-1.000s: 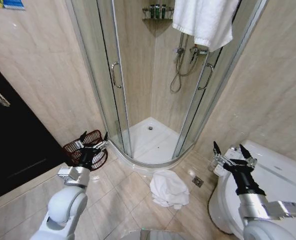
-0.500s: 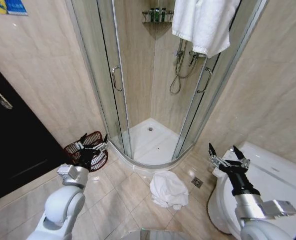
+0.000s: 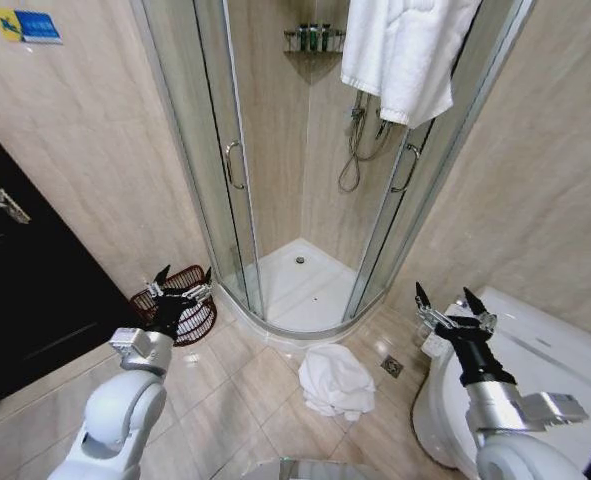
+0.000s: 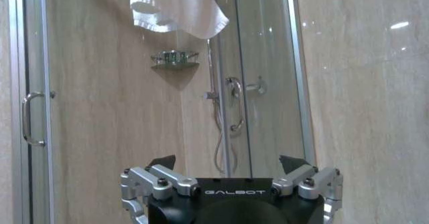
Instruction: Discard the used towel into the hamper.
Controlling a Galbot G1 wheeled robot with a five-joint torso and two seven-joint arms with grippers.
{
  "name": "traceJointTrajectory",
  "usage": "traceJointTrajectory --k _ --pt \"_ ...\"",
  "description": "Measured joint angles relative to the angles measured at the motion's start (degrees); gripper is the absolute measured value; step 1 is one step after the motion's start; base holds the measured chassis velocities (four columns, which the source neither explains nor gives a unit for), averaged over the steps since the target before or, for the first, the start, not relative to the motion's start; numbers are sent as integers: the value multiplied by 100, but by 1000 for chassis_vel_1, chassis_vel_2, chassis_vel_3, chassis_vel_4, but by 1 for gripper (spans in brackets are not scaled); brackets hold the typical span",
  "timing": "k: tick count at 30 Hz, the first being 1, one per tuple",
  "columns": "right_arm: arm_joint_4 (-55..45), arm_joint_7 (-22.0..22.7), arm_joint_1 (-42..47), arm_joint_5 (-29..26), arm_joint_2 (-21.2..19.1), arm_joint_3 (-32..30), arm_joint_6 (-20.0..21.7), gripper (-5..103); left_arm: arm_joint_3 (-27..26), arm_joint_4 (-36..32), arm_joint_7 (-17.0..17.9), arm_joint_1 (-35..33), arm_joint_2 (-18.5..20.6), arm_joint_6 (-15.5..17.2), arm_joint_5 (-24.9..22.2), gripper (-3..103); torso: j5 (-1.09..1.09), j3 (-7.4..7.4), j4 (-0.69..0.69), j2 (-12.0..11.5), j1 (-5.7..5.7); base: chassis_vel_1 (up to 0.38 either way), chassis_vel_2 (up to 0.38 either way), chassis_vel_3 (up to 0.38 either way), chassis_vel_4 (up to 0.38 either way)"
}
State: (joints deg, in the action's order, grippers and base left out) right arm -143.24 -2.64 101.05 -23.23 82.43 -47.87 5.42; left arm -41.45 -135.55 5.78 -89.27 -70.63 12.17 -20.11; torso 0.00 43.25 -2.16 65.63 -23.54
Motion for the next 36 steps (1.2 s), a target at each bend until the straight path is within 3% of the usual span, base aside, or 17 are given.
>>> traceJointTrajectory --k 23,32,36 --pt "0 43 -87 -4 24 -43 -5 100 59 7 83 42 45 -11 6 100 0 369 0 670 -302 0 0 0 0" --pt "0 231 -264 -71 -39 -105 116 100 287 144 -91 -2 -24 -788 -108 100 0 471 1 860 -389 0 0 0 0" --pt "0 443 -618 -272 -276 -191 330 100 256 207 -211 -153 -57 -1101 -39 100 -1 475 -1 864 -391 0 0 0 0"
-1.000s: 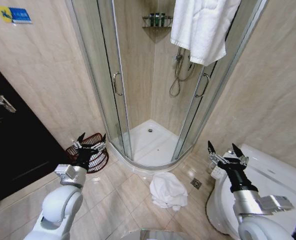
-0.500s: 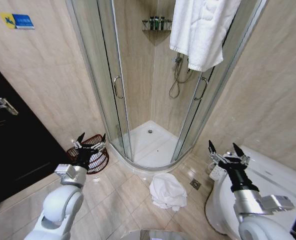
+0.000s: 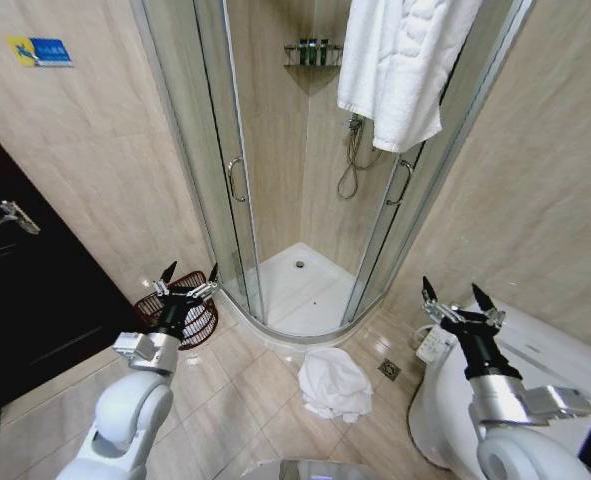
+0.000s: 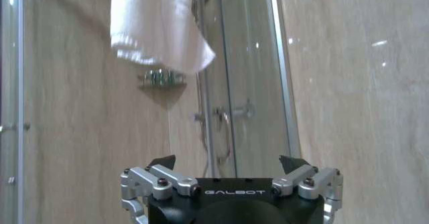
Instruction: Discard the used towel into the hamper.
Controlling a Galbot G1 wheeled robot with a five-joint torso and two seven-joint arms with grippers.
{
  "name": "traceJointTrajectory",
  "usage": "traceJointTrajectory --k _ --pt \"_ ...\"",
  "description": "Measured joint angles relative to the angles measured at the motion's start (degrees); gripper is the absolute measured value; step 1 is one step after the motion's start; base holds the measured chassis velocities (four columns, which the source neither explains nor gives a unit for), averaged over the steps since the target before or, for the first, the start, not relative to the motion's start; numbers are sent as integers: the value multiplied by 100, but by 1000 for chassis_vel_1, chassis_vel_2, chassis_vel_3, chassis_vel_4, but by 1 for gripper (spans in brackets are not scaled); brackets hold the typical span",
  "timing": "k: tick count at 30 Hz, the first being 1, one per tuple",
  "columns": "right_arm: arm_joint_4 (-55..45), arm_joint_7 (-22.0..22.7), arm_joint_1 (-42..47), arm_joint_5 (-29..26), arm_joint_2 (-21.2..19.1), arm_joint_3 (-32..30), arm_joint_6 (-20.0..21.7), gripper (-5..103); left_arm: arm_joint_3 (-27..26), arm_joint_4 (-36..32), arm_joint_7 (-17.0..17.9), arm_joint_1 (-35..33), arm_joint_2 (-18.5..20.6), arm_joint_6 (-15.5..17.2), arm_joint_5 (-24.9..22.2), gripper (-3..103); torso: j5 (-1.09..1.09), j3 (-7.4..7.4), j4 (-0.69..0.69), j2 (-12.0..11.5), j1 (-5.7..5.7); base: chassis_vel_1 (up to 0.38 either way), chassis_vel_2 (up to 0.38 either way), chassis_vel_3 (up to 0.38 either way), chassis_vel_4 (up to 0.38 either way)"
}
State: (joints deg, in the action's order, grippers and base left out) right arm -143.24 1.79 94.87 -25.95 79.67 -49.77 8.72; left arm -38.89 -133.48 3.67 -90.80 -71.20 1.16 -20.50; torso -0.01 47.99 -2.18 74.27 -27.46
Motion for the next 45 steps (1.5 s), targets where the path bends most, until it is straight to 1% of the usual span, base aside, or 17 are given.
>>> traceJointTrajectory --k 5,9,12,13,16,17,20,21,24,26,28,29,32,38,41,44,45 --pt "0 157 -394 -384 -417 -249 -42 100 -87 114 -57 -143 55 -235 141 100 -1 -7 0 -11 4 0 0 0 0" --pt "-1 332 -570 -830 -918 -636 -172 100 187 352 -29 64 110 -273 245 100 -1 -14 2 -24 10 0 0 0 0" --pt "-2 522 -848 -1521 -1629 -1162 -105 100 495 425 5 325 169 -219 337 100 -2 -20 4 -35 15 0 0 0 0" --pt "-2 522 -848 -1521 -1629 -1162 -105 100 495 425 5 325 169 -219 337 100 -2 -20 4 -35 15 0 0 0 0" --pt "123 571 -1373 -1926 -2637 -1307 -11 100 609 362 34 241 14 -191 509 100 1 -26 0 -45 20 0 0 0 0" --pt "123 571 -1373 -1926 -2637 -1307 -11 100 609 362 34 241 14 -191 509 100 1 -26 0 -45 20 0 0 0 0" --pt "794 476 -1985 -2222 -3470 -1183 -44 100 720 372 40 37 -197 -301 797 100 -3 -29 -1 -53 24 0 0 0 0" --pt "794 476 -1985 -2222 -3470 -1183 -44 100 720 372 40 37 -197 -301 797 100 -3 -29 -1 -53 24 0 0 0 0" --pt "1570 455 -2970 -2841 -4318 -925 -35 100 850 447 46 -48 -354 -381 1067 100 -1 -32 0 -60 26 0 0 0 0" --pt "1798 440 -3312 -3004 -4552 -809 -6 100 872 457 51 -55 -394 -385 1117 100 -2 -33 0 -62 27 0 0 0 0" --pt "2262 392 -4115 -3309 -5045 -446 103 100 895 482 58 -55 -488 -387 1181 100 -2 -35 2 -66 28 0 0 0 0" --pt "2262 392 -4115 -3309 -5045 -446 103 100 895 482 58 -55 -488 -387 1181 100 -2 -35 2 -66 28 0 0 0 0" --pt "2871 339 -5665 -3561 -5563 499 186 100 922 590 70 -37 -660 -401 1269 100 4 -38 1 -69 31 0 0 0 0" --pt "3385 281 -7175 -3666 -5646 1628 301 100 959 732 92 17 -961 -464 1339 100 -2 -40 2 -74 33 0 0 0 0" --pt "3678 329 -8078 -3622 -5439 2350 312 100 991 799 116 59 -1083 -478 1409 100 3 -43 4 -75 35 0 0 0 0" --pt "4134 447 -9084 -3402 -4922 3426 284 100 1010 810 122 65 -1125 -471 1454 100 -5 -42 0 -79 35 0 0 0 0" --pt "4134 447 -9084 -3402 -4922 3426 284 100 1010 810 122 65 -1125 -471 1454 100 -5 -42 0 -79 35 0 0 0 0"
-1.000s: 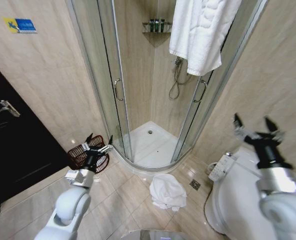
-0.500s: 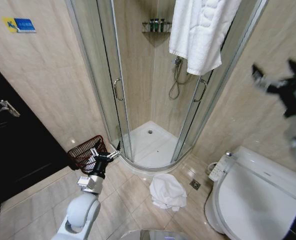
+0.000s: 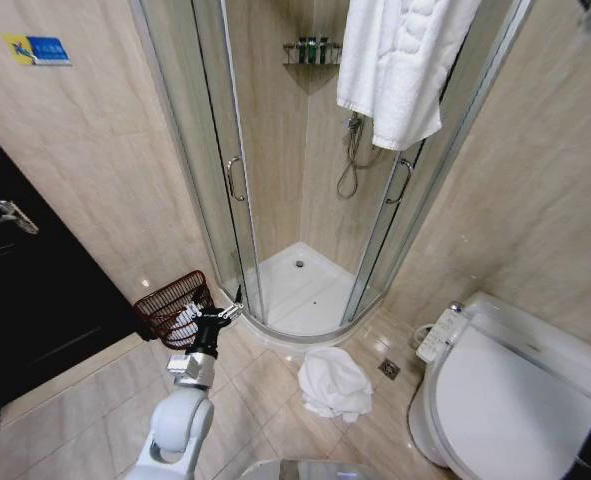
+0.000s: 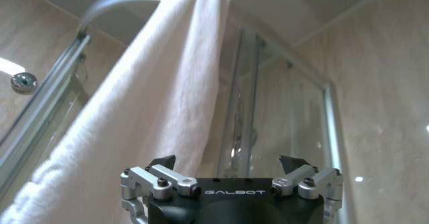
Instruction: Discard the used towel into the hamper.
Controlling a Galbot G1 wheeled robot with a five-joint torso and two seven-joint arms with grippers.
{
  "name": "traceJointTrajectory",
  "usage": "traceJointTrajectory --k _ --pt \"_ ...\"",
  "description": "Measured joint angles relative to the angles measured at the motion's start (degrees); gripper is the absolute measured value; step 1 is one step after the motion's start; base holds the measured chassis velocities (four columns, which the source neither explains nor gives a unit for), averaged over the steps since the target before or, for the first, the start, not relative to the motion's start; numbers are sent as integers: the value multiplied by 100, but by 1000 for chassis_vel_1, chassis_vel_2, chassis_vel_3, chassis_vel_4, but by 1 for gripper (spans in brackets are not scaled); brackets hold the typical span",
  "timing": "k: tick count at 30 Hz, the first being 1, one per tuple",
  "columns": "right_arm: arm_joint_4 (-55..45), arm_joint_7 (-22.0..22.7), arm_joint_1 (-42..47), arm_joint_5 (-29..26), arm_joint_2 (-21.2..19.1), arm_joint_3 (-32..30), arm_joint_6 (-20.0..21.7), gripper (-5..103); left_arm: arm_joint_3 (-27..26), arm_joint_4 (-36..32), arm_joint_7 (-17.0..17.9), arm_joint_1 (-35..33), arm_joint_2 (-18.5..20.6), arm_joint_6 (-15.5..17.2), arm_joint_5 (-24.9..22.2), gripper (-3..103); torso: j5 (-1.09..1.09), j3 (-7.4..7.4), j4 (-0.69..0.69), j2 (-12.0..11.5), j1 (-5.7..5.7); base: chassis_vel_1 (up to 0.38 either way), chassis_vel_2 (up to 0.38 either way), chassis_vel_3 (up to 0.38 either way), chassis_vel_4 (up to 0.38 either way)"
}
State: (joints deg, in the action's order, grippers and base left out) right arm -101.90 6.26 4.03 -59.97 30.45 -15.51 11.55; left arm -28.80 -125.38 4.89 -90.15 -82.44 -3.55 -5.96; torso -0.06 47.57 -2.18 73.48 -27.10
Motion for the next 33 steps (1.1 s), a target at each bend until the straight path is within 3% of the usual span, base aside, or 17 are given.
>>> traceJointTrajectory --k 6,11,14,24,33 --pt "594 225 -1616 155 788 1079 72 100 -156 69 -3 19 39 11 1 100 9 -2 1 -2 1 0 0 0 0" --pt "955 417 -2356 221 1230 1521 205 100 -244 128 -12 4 17 -22 -7 100 8 -4 4 -2 2 0 0 0 0" --pt "1312 655 -2917 333 1745 1825 278 100 -313 154 -25 -37 -29 -81 -10 100 8 -4 1 -4 2 0 0 0 0" --pt "1497 1133 -3665 338 2399 2229 421 100 -547 169 -66 -173 -117 -274 -75 100 6 -6 2 -6 4 0 0 0 0" --pt "1807 1228 -4194 310 2707 2380 657 100 -822 118 -112 -281 -78 -398 -209 100 6 -7 3 -6 4 0 0 0 0"
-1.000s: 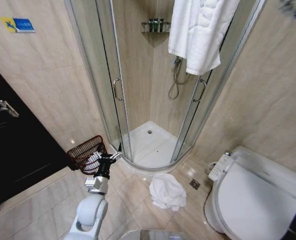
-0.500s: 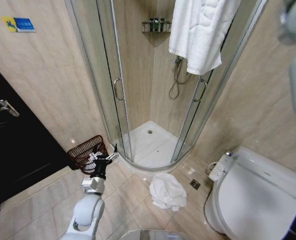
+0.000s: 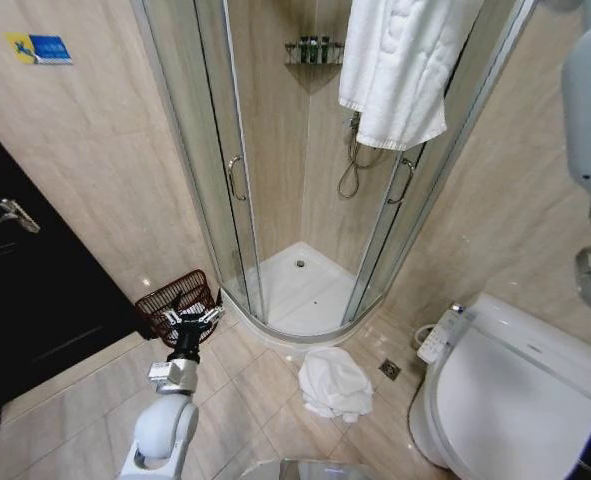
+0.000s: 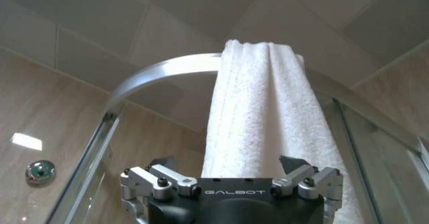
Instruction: Discard the used towel into the hamper.
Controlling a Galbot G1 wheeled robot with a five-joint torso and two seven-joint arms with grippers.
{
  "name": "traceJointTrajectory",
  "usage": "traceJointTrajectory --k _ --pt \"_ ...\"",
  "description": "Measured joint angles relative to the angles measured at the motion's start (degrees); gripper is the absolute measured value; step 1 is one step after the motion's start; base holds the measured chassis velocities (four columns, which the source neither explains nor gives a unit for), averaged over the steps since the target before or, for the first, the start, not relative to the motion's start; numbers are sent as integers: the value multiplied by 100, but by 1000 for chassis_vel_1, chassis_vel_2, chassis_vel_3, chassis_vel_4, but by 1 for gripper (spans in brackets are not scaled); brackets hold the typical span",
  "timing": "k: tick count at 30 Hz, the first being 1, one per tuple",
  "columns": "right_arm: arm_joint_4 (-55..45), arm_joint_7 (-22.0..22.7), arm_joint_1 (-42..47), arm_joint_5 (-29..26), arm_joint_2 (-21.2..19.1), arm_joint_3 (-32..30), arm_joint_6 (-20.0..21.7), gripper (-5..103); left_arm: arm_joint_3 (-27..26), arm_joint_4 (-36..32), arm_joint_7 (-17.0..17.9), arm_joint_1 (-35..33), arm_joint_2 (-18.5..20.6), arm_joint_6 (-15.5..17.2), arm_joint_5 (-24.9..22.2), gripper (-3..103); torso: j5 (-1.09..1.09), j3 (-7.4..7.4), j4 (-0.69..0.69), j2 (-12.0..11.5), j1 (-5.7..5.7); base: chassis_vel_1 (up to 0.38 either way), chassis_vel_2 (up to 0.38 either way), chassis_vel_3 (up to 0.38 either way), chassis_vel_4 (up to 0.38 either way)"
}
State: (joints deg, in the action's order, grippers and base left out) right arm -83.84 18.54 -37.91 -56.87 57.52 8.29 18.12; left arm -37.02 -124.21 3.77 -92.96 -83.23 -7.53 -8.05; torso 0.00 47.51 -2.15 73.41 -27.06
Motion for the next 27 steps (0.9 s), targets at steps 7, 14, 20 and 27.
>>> traceJointTrajectory --k 7,14,20,27 --pt "648 -10 -147 23 263 98 -37 102 -149 -97 -4 -191 -74 -131 -42 100 0 0 -2 -1 0 0 0 0 0" --pt "852 -34 -80 39 308 136 -138 86 -210 -147 -11 -278 -175 -247 -50 100 0 0 -1 -1 0 0 0 0 0" --pt "1006 -151 58 38 328 97 -336 59 -166 -211 -13 -358 -264 -266 -24 100 -1 0 -1 -2 0 0 0 0 0" --pt "970 -286 164 70 248 75 -392 32 -208 -251 -29 -403 -300 -297 -8 100 -1 0 -1 -2 0 0 0 0 0"
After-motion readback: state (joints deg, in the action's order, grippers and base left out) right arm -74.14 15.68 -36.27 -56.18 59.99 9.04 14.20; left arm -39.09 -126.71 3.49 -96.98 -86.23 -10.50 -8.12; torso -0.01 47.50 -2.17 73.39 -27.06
